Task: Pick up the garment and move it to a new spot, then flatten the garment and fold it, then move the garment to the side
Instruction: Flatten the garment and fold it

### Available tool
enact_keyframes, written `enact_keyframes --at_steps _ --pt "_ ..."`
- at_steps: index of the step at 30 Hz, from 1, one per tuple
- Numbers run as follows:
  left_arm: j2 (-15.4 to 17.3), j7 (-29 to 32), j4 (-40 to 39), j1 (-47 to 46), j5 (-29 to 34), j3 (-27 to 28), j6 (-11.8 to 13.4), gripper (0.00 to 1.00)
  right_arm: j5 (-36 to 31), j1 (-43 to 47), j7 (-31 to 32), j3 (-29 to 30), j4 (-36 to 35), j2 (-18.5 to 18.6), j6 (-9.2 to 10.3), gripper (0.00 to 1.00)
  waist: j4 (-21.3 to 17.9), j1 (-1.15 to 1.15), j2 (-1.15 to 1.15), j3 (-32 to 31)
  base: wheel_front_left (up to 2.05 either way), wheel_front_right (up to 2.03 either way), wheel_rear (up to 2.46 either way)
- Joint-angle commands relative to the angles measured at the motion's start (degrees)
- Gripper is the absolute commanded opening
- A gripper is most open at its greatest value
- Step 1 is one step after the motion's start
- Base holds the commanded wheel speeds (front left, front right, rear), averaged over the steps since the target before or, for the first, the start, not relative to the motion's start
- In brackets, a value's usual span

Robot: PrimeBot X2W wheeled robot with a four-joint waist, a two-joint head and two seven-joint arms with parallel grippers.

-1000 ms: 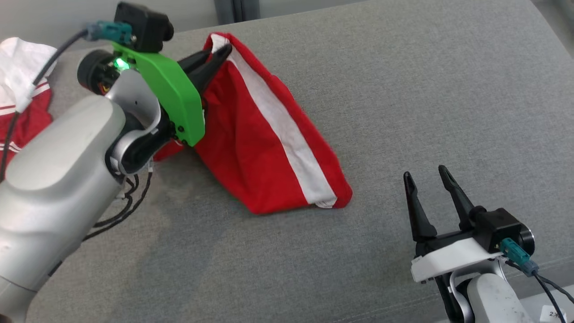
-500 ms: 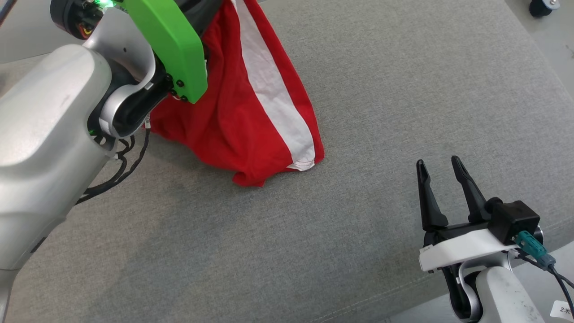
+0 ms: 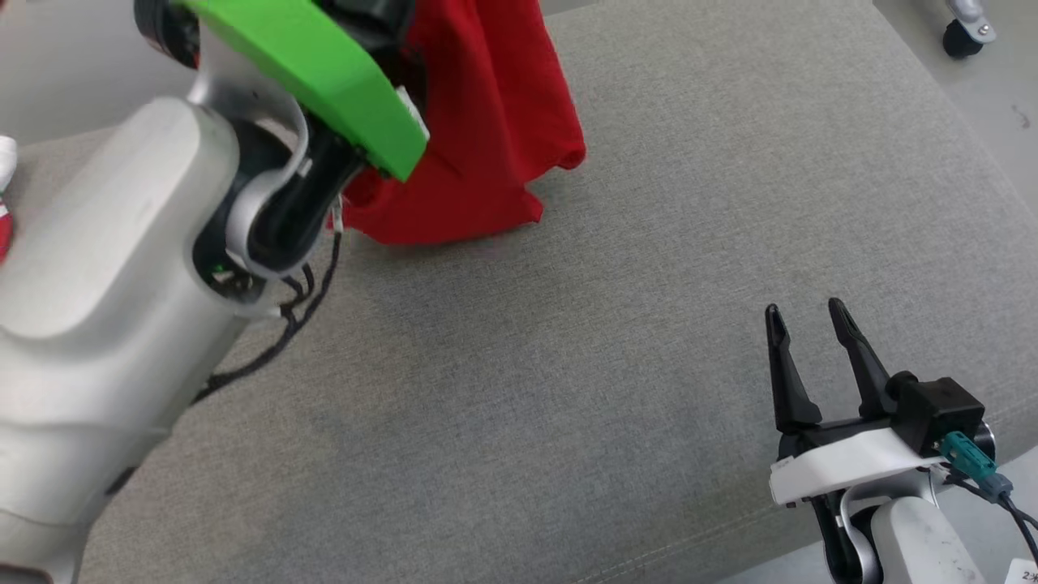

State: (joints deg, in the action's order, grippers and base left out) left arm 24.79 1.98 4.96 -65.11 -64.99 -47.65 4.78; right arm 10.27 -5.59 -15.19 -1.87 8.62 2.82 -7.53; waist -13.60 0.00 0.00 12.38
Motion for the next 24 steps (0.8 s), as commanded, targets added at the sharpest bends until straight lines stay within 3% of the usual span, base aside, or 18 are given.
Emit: enact_keyframes --at_steps 1,7,10,16,24 --pt "0.42 -1.39 -2.07 3.74 -0.8 -0.15 0.15 0.0 -0.53 0.87 0.08 0.44 -0.02 0.11 0.08 1.0 1.05 0.0 0.0 -0.92 0.0 0.0 0.0" --pt "1.7 -8.83 -14.06 22.69 -3.03 -3.72 0.99 0.0 -1.7 2.89 0.08 0.96 0.51 0.13 0.08 1.0 3.86 0.0 0.0 -3.04 0.0 0.0 0.0" --pt "3.26 -12.07 -15.68 33.46 -4.75 -6.8 0.83 0.0 -2.4 3.23 0.08 0.75 0.65 0.11 0.08 1.0 5.3 0.0 0.0 -3.89 0.0 0.0 0.0" --pt "6.09 -16.44 -7.04 49.06 -4.54 -8.21 0.47 0.0 -3.75 4.59 0.08 0.75 0.94 0.1 0.08 1.0 8.07 0.0 0.0 -5.43 0.0 0.0 0.0" --pt "1.79 -17.21 5.76 58.92 -2.89 0.35 -2.45 0.0 -5.12 6.32 0.08 0.5 1.15 0.13 0.08 1.0 11.78 0.0 0.0 -6.01 0.0 0.0 0.0"
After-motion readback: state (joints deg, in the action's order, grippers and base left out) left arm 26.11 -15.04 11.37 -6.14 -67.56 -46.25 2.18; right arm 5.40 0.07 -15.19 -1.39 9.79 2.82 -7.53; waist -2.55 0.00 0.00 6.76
